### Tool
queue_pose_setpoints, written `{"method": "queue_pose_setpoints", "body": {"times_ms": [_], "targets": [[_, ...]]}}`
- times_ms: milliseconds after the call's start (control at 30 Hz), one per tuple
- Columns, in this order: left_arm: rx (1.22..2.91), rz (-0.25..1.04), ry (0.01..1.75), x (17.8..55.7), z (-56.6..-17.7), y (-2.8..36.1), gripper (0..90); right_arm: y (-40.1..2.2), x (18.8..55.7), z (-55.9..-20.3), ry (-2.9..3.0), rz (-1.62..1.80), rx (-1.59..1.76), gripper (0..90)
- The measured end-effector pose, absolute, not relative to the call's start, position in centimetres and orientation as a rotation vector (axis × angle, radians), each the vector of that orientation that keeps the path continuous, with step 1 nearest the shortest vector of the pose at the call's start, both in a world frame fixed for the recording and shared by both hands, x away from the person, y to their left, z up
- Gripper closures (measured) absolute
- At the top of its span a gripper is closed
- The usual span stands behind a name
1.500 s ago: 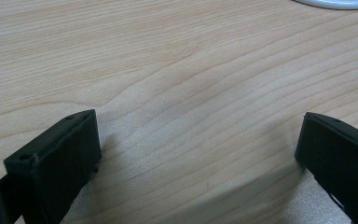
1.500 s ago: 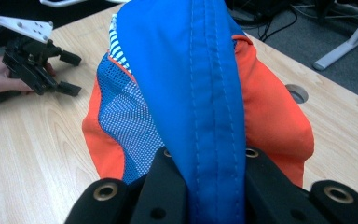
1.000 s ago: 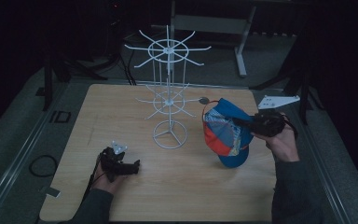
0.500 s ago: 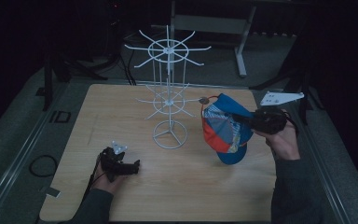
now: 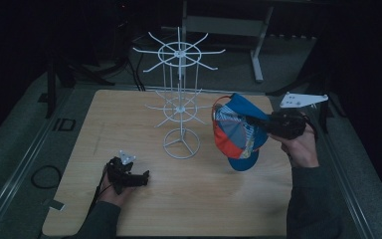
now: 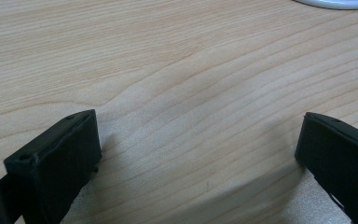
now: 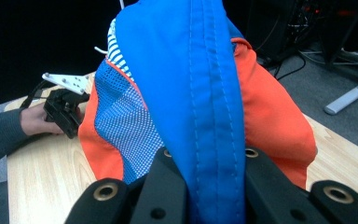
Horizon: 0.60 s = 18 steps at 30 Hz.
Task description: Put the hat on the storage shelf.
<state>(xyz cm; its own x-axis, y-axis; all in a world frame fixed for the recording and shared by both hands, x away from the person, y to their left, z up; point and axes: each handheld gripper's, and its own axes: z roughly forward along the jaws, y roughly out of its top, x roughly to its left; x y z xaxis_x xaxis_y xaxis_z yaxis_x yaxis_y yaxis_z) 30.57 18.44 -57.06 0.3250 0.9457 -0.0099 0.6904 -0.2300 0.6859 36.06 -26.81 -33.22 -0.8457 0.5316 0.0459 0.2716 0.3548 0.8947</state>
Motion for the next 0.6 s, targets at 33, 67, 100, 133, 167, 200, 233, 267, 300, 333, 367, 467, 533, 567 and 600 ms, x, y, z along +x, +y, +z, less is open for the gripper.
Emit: {"method": "queue_pose_setpoints", "body": {"times_ms": [33,67,100,133,167,200,233,267,300,333,367,467,533,567,600], "targets": [[2.002,0.558,1.435,30.6,-57.1,18.4,0.1,-26.8,36.1,-33.1,2.365,1.494,0.715,87.9],[2.002,0.558,1.435,30.6,-57.1,18.4,0.1,-26.7,36.1,-33.0,2.362,1.502,0.713,87.9],[2.002,0.558,1.436,30.6,-57.1,18.4,0.1,-26.7,36.0,-32.8,2.356,1.514,0.707,87.9],[2.002,0.558,1.435,30.6,-57.1,18.4,0.1,-26.7,36.0,-32.8,2.356,1.514,0.707,87.9],[2.002,0.558,1.436,30.6,-57.1,18.4,0.1,-26.6,36.0,-32.7,2.352,1.52,0.704,87.9],[2.002,0.558,1.435,30.6,-57.1,18.4,0.1,-26.7,36.0,-32.6,2.347,1.525,0.702,87.9],[2.003,0.558,1.435,30.6,-57.1,18.4,0.1,-26.7,36.0,-32.5,2.344,1.535,0.701,87.9],[2.003,0.559,1.435,30.6,-57.1,18.4,0.1,-26.7,35.9,-32.4,2.34,1.542,0.7,87.9],[2.003,0.559,1.434,30.6,-57.1,18.5,0.1,-26.7,35.9,-32.2,2.334,1.556,0.697,87.9],[2.003,0.559,1.434,30.6,-57.1,18.5,0.1,-26.7,35.9,-32.2,2.334,1.556,0.697,87.9],[2.003,0.559,1.434,30.6,-57.1,18.5,0.1,-26.8,35.9,-32.2,2.33,1.56,0.697,87.9],[2.003,0.559,1.435,30.6,-57.1,18.4,0.1,-26.8,35.9,-32.0,2.321,1.577,0.693,87.9],[2.003,0.559,1.434,30.6,-57.1,18.4,0.1,-26.9,35.9,-31.8,2.316,1.59,0.694,87.9],[2.003,0.559,1.434,30.6,-57.1,18.4,0.1,-26.9,35.9,-31.8,2.316,1.59,0.694,87.9],[2.003,0.559,1.434,30.6,-57.1,18.5,0.1,-26.9,35.9,-31.8,2.312,1.599,0.695,87.9]]}}
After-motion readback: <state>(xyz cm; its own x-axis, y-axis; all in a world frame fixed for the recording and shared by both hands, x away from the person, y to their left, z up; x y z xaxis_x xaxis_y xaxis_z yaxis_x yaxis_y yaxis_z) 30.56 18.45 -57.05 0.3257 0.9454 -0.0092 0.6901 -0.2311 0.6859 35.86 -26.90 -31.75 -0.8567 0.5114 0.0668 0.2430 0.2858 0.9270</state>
